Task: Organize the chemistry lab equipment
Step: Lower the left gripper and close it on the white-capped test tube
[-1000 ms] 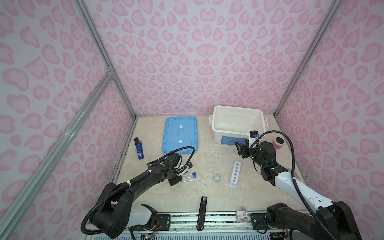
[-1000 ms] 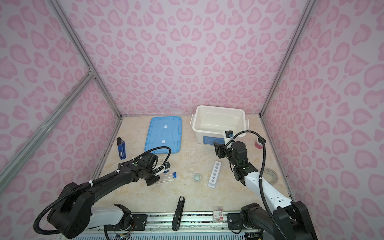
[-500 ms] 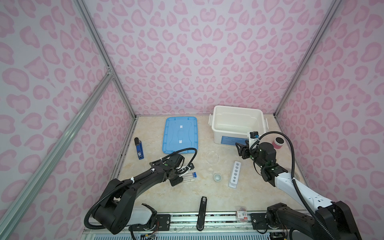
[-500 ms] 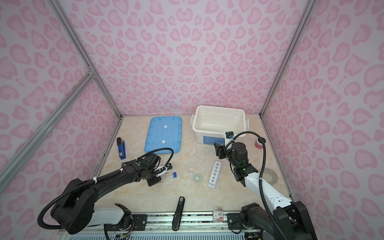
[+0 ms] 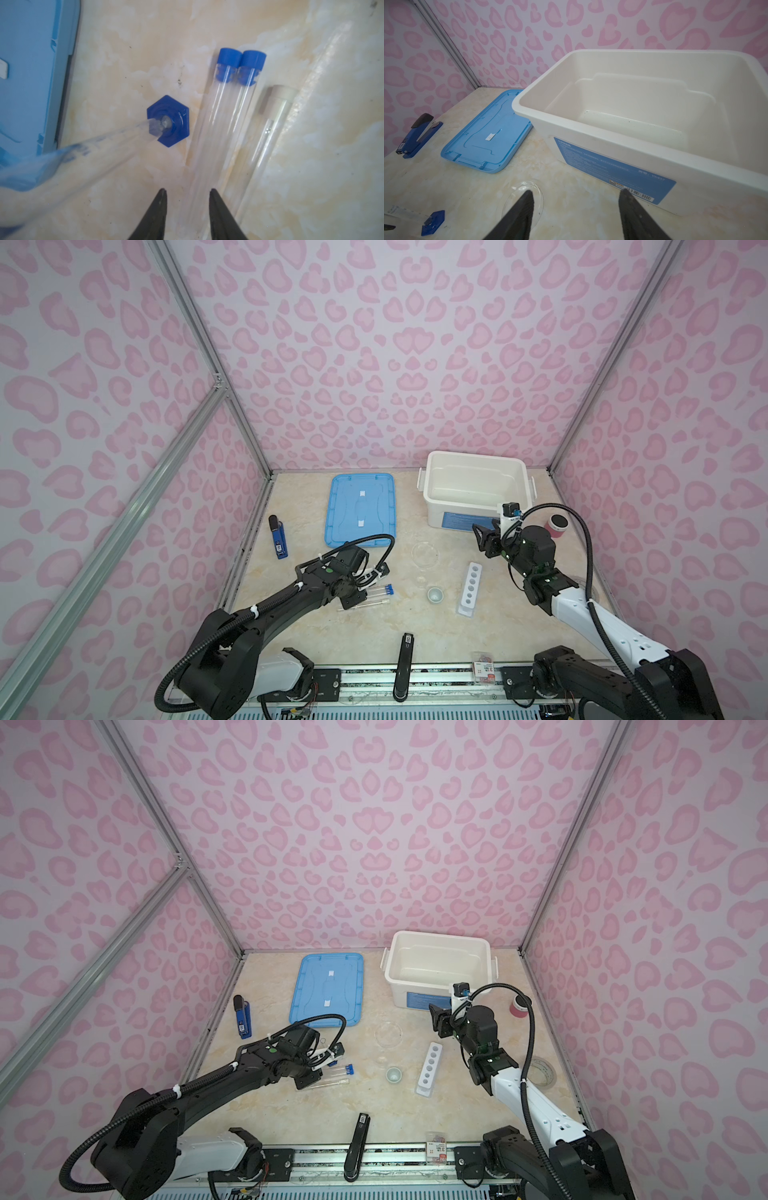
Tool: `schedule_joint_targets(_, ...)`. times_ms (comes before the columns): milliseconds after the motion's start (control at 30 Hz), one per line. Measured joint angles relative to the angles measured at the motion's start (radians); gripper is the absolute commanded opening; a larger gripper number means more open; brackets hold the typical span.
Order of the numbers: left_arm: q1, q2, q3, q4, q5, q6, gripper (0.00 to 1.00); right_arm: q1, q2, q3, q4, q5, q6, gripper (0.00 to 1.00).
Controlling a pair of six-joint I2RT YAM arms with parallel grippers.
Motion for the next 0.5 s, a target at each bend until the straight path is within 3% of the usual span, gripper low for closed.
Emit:
schedule_joint_targets(200,-0.016,-0.073,0.006,-0.049,0.01,-0.006,0.37,0.001,-0.051,-0.023,-0.008,0.0,0.014,0.65)
schedule_joint_targets(500,-0.092,-0.069,-0.022,-0.07,0.032,-0.006,0.37,0.005,-0.095,-0.051,-0.022,0.001,0.038,0.64)
